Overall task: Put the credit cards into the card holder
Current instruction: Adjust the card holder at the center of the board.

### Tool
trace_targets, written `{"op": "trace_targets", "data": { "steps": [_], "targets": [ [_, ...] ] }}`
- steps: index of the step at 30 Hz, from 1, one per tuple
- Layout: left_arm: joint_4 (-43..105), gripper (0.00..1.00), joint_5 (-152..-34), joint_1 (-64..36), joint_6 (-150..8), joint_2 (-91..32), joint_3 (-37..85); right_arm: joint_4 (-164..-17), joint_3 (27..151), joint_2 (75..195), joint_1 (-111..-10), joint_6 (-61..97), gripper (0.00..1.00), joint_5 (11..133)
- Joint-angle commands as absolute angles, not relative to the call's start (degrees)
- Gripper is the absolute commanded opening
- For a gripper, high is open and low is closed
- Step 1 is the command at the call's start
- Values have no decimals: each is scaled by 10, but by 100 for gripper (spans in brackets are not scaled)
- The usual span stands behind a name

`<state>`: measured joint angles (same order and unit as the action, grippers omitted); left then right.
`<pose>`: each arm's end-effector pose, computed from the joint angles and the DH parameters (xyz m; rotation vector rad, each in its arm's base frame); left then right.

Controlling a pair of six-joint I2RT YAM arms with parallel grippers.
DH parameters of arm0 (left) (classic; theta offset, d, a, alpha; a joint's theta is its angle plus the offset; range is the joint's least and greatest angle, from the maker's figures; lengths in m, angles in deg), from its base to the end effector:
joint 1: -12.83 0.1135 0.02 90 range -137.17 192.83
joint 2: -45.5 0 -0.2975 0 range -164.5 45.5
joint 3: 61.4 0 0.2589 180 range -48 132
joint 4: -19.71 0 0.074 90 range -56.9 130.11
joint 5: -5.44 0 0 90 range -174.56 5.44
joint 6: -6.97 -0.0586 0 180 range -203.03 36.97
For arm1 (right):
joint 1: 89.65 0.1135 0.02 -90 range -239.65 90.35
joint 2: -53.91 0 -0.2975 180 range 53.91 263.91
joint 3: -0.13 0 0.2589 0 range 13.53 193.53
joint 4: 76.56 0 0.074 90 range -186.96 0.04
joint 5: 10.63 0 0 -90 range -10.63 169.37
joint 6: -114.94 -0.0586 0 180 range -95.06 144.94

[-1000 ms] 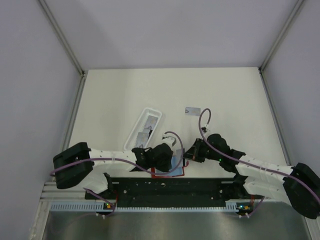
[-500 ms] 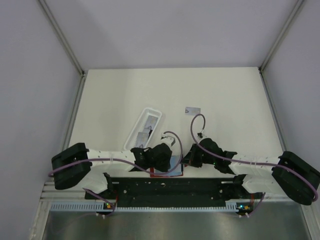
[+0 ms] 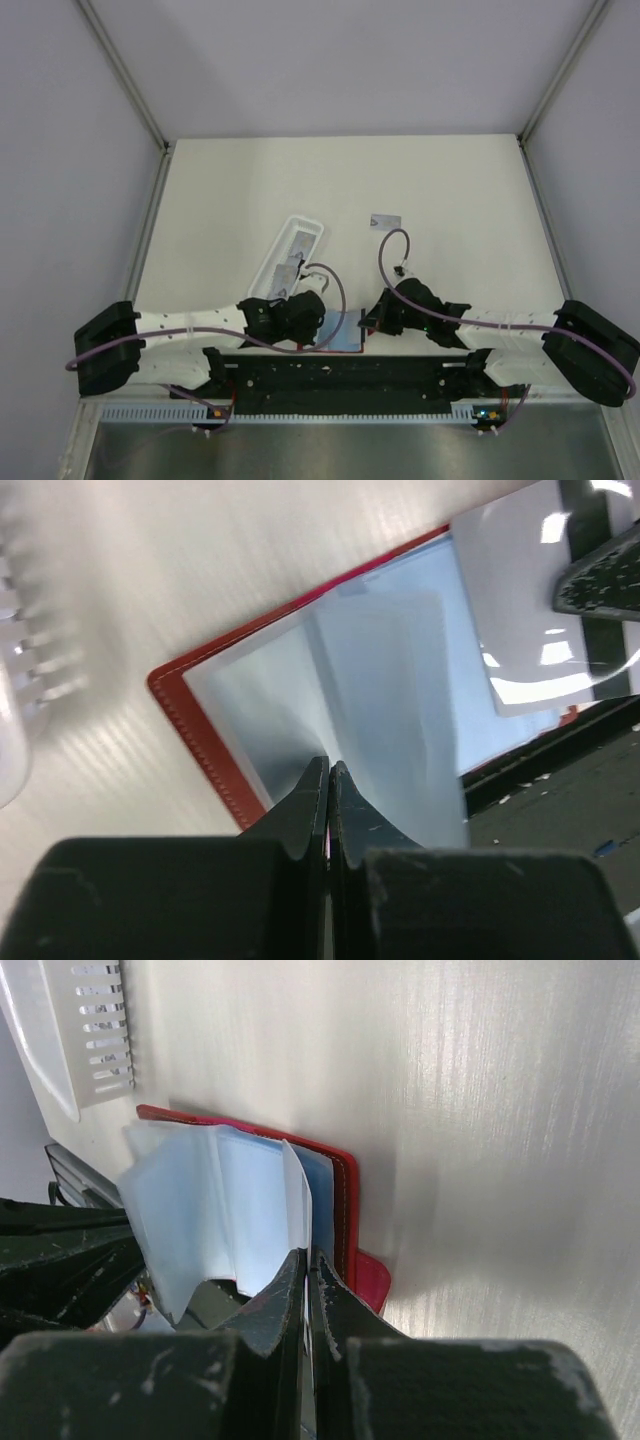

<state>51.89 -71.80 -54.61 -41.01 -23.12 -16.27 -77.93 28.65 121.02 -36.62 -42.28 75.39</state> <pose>0.0975 -0.2009 0.1790 0.4802 2.5337 -0.4835 0.1219 0.1688 0.1410 0.2744 2.5401 1.0781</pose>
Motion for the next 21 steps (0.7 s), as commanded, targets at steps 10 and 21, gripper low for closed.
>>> {"op": "trace_targets", "data": {
  "steps": [10,21],
  "targets": [
    [739,0,-550,-546,-348,-8,-114,-842,300,1216,-352,-414,0,791],
    [526,0,-677,-547,-494,-9,-51,-869,294,1182,-352,-413,0,817]
  ]
}}
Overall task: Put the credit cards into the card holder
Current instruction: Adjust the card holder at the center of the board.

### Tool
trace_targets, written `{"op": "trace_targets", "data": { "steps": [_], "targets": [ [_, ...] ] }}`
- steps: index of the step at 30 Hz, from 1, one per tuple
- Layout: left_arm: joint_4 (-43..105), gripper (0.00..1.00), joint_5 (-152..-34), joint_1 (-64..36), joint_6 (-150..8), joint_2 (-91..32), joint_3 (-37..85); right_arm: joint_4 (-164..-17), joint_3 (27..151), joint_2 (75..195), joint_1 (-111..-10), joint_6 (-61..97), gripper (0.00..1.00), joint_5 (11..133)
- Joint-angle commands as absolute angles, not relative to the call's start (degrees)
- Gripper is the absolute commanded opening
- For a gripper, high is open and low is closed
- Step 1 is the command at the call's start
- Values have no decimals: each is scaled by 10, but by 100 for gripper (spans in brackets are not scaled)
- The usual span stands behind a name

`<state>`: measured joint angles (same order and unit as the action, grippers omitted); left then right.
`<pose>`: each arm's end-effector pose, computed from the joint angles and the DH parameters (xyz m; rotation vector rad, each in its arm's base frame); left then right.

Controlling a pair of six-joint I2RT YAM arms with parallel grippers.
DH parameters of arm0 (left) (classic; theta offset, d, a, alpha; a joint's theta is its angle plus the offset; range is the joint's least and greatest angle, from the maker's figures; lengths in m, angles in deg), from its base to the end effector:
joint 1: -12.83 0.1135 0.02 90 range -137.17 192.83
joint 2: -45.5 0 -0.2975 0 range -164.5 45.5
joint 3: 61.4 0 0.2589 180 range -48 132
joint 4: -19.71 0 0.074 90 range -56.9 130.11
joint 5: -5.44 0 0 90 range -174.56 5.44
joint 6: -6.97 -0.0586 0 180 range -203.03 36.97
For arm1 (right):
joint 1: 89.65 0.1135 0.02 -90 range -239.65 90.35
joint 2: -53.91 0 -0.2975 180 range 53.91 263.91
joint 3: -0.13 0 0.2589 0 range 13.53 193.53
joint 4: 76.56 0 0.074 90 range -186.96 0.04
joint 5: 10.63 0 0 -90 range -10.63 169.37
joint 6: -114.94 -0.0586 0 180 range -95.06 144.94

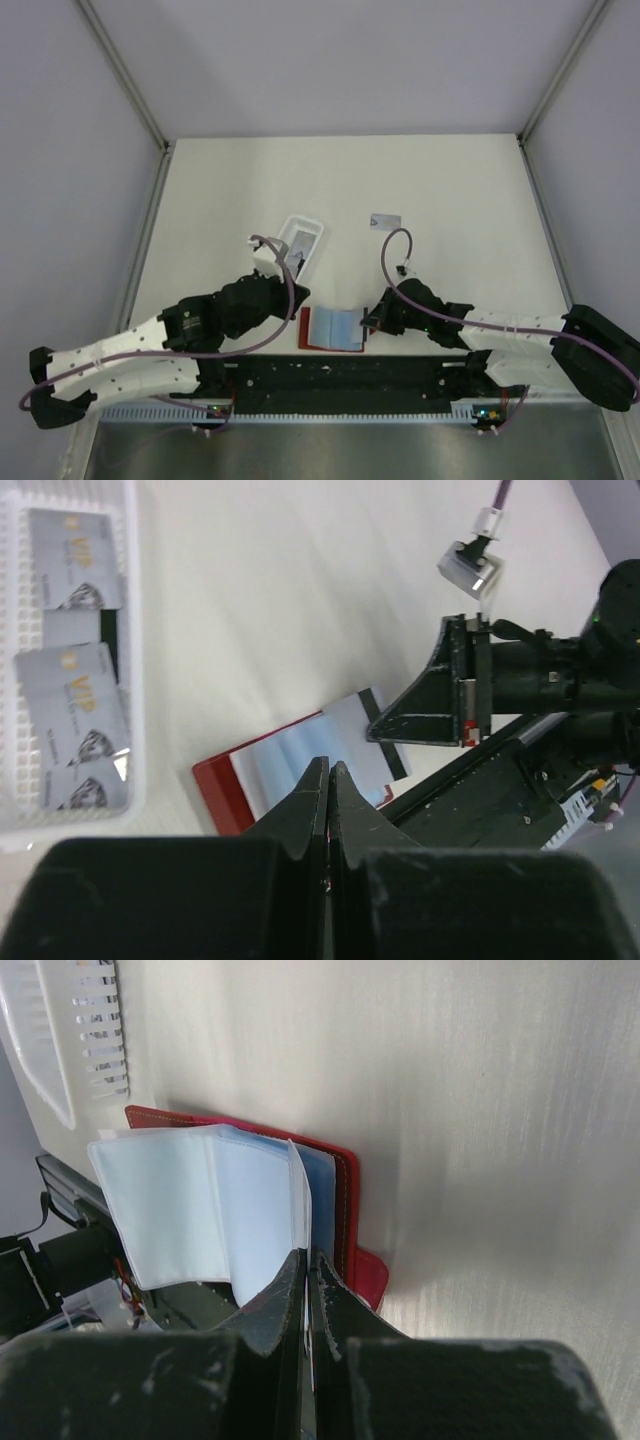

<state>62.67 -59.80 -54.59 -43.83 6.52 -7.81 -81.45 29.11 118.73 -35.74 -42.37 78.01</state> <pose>0.0807 -0.1302 0.3055 0.2425 2.0807 -0.7214 0.1189 0.1655 0.1446 0.2834 2.5316 1.0327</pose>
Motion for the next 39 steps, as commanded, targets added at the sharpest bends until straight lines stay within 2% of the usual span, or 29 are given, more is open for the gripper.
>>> {"op": "trace_targets", "data": {
  "steps": [1,6,10,17,22,26,31,39],
  "targets": [
    [513,0,-701,-547,-496,-33,-47,-868,294,1181,-352,-415,0,816],
    [439,0,-756,-550,-488,-150,-65,-857,284,1179,-352,-422,0,813],
    [424,0,-746,-551,-475,-212,-82,-859,286,1177,-352,-422,0,810],
    [464,0,-672,-549,-436,-217,-133,-899,311,1140,-352,-397,0,822],
    [462,0,-682,-549,-418,-222,-163,-1009,373,1072,-352,-350,0,881],
    [456,0,-681,-549,-411,-222,-179,-1044,422,1049,-352,-315,0,912],
    [463,0,-676,-549,-401,-206,-190,-971,433,1090,-352,-313,0,856],
    [476,0,-664,-549,-374,-161,-218,-766,349,1182,-325,-392,0,818]
  ]
}}
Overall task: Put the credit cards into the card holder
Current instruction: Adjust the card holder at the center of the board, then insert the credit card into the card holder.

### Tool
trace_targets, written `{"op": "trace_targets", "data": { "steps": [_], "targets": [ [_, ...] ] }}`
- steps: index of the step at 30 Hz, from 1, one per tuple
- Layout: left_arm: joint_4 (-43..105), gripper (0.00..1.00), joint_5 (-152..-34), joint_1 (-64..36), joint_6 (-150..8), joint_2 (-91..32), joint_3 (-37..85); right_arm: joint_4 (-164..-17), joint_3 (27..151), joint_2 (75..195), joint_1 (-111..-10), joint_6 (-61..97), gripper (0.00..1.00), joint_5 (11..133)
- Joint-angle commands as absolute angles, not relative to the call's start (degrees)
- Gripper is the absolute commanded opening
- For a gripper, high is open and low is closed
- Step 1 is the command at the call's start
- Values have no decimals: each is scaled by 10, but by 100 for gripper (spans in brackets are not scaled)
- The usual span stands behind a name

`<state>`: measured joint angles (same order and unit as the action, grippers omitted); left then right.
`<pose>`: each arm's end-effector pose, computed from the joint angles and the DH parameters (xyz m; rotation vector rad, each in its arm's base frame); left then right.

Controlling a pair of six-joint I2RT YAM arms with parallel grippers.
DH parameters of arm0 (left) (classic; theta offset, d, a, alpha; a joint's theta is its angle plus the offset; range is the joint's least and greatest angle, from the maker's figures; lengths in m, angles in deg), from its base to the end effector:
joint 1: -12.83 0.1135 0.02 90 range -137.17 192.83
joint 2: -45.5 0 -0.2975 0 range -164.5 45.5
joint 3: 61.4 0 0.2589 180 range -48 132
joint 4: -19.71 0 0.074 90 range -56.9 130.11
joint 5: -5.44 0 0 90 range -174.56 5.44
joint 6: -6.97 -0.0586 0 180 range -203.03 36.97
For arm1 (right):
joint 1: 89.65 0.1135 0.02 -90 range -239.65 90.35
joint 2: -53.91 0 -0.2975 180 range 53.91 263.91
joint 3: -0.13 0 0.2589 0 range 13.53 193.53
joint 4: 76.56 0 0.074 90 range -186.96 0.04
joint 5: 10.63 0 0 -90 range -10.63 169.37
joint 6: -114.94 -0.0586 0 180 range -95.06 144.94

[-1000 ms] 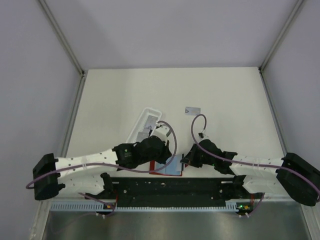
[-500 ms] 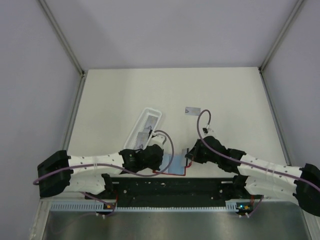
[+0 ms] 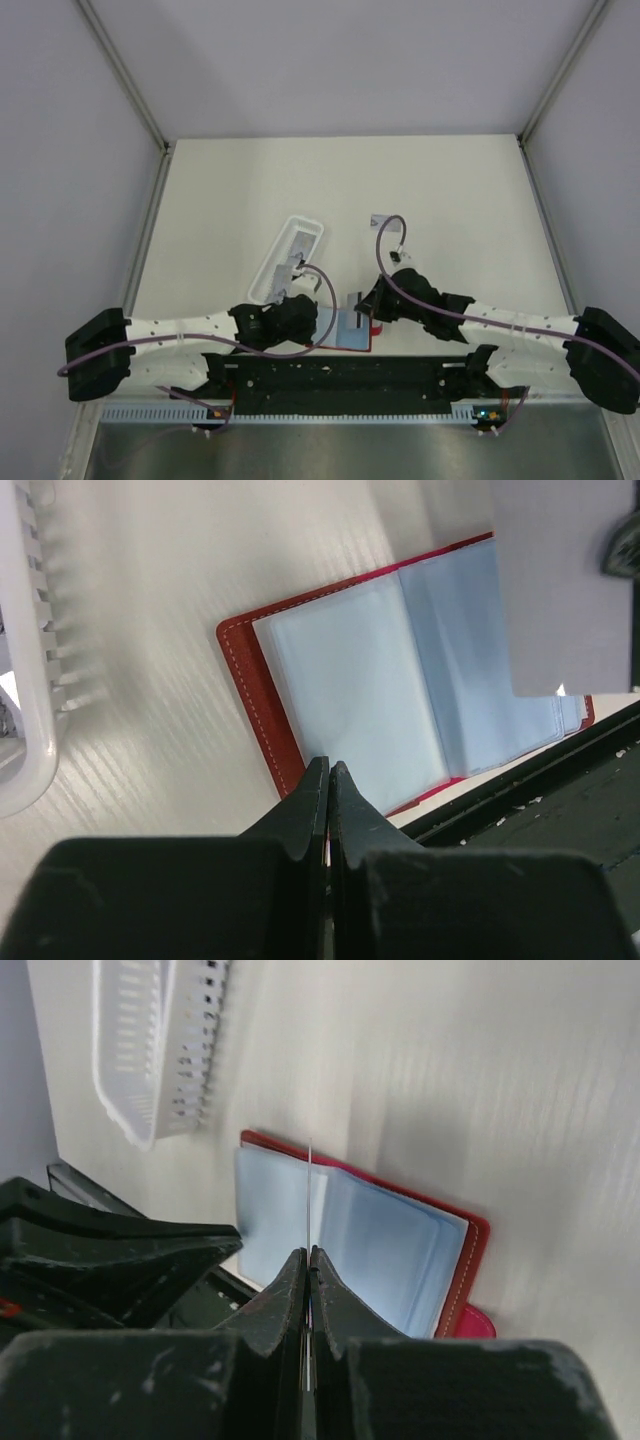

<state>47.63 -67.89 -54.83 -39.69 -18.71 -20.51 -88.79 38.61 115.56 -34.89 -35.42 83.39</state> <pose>0.0953 -0.1877 0.1774 0.3973 2.4506 -0.5130 0.1330 0.1812 0.1967 0.1600 2.3856 0.9963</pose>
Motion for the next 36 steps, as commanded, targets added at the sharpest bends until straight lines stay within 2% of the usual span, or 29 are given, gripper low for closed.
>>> {"op": "trace_targets", "data": {
  "steps": [1,11,23,36],
  "targets": [
    [476,0,-663,-549,-371,-156,-222,-750,342,1190,-322,-396,0,818],
    [475,0,-652,-548,-358,-142,-248,-649,301,1215,-280,-423,0,830],
    [472,0,-656,-547,-355,-163,-251,-663,272,1217,-273,-481,0,857],
    [470,0,-657,-547,-356,-168,-250,-590,259,1270,-273,-499,0,832]
  ]
}}
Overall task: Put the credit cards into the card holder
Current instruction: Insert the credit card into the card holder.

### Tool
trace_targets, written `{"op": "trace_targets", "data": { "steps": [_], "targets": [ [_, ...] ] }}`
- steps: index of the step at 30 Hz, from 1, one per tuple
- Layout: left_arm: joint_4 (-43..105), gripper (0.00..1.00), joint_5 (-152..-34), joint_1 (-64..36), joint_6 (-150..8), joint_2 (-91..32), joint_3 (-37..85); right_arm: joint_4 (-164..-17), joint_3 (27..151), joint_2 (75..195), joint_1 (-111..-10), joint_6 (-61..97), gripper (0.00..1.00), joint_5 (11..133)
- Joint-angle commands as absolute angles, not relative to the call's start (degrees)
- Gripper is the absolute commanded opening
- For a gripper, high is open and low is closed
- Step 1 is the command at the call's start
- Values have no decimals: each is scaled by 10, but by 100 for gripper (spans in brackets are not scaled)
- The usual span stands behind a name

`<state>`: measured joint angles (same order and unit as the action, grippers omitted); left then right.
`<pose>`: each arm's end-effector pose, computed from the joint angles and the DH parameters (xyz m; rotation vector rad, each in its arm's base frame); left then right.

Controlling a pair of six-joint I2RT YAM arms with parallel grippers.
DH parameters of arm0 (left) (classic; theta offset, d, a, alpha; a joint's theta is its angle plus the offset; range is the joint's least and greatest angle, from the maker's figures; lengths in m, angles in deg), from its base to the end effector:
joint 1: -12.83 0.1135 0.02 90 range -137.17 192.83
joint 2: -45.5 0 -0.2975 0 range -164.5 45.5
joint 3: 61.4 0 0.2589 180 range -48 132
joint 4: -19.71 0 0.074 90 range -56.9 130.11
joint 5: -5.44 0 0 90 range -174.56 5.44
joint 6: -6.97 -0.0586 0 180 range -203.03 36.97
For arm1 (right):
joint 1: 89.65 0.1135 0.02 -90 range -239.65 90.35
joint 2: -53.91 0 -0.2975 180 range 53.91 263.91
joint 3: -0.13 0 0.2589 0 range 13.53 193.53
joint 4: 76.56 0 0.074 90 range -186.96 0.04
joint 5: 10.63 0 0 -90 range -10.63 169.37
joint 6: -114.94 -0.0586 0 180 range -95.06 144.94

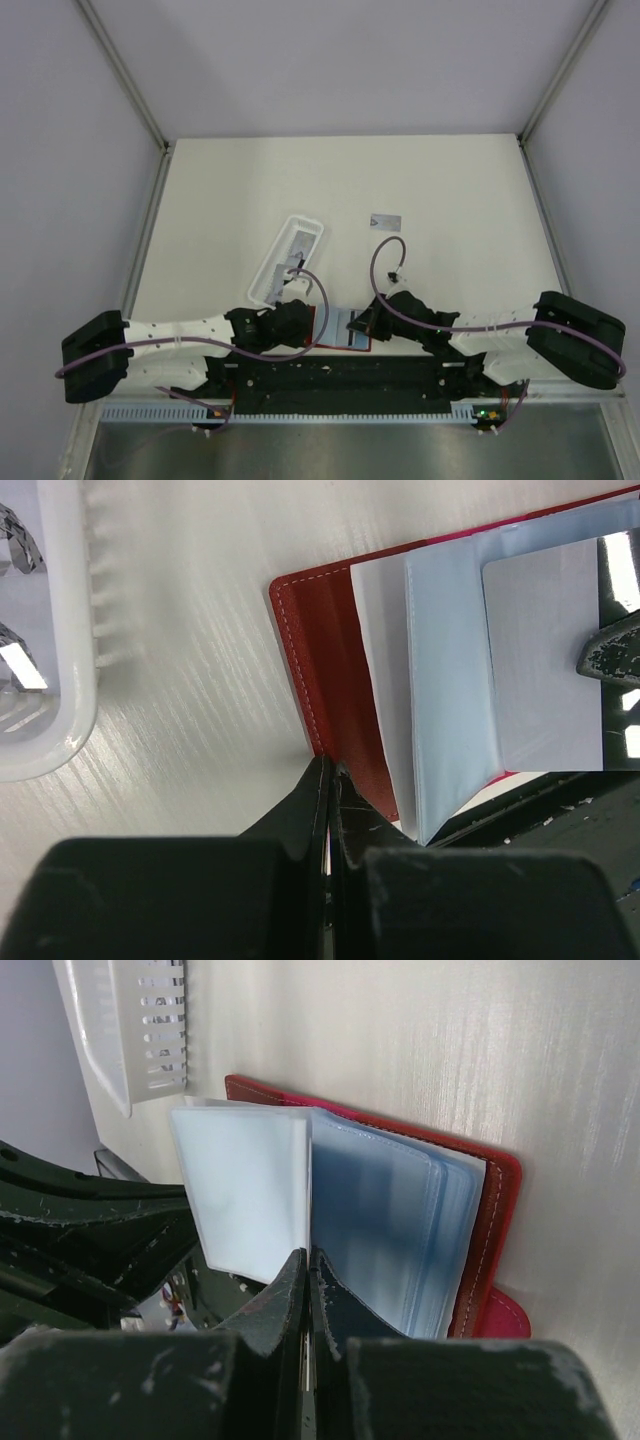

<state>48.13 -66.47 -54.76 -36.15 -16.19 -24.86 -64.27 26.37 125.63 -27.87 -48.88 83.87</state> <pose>0.0894 -0.1690 0.1610 0.3204 2.4821 -0.4763 0.1076 0.1908 0.1389 0.3077 2.4229 1.1864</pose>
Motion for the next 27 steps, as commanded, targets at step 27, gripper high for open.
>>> {"op": "trace_targets", "data": {
  "steps": [27],
  "targets": [
    [464,0,-659,-546,-365,-184,-242,-529,270,1355,-273,-484,0,809]
  ]
}}
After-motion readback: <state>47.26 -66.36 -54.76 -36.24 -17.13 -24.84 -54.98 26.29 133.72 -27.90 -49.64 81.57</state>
